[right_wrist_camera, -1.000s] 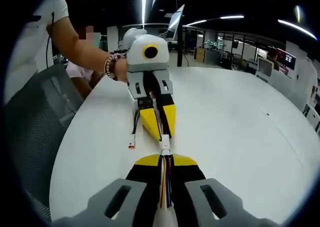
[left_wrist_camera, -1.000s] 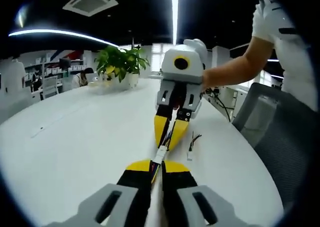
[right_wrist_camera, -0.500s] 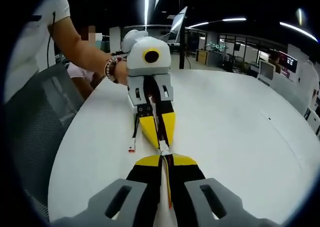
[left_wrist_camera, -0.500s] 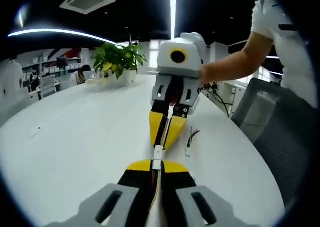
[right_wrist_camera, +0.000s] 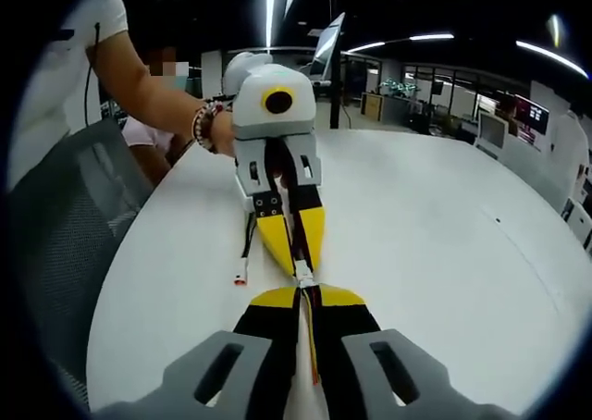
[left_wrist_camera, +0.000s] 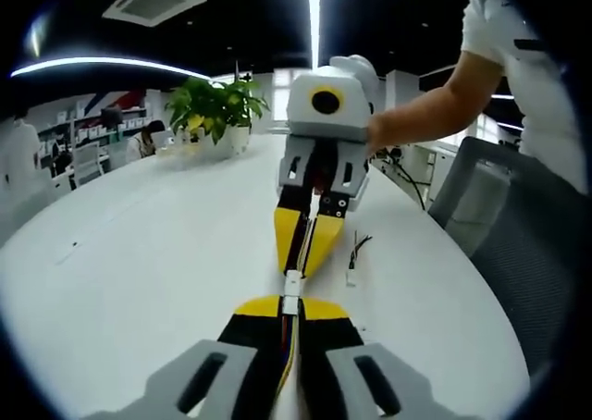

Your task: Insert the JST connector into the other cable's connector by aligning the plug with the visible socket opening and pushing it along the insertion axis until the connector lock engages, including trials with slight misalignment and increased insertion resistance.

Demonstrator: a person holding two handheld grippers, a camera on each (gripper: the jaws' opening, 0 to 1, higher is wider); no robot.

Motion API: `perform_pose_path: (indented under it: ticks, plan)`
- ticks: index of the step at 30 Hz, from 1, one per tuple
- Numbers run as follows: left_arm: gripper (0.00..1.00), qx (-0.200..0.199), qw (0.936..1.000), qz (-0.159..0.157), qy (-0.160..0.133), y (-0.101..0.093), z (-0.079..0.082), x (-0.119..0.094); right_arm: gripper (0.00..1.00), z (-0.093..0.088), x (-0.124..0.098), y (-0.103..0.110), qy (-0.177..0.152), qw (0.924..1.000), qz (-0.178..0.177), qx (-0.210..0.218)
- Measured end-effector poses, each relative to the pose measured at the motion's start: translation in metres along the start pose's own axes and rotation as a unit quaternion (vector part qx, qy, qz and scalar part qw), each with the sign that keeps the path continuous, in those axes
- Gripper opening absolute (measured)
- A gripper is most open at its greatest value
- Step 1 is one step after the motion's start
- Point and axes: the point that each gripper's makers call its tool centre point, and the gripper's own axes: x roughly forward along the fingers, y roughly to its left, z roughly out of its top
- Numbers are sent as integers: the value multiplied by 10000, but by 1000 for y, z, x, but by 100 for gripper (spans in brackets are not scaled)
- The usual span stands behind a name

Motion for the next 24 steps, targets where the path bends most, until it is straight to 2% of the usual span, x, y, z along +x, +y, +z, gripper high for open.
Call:
perform_pose_path:
  ticks: [9, 17, 24]
  plan:
    - [0, 118, 9998, 111, 77, 16, 0, 5, 3, 0, 1, -16, -96, 9996, -235, 130]
    - [0, 111, 9992, 265, 264, 37, -8, 9, 3, -7, 8, -32, -66, 9990, -425, 143]
    - [0, 12, 9990, 287, 343, 39, -15, 13, 4, -14, 12, -30, 51, 9988, -456, 162]
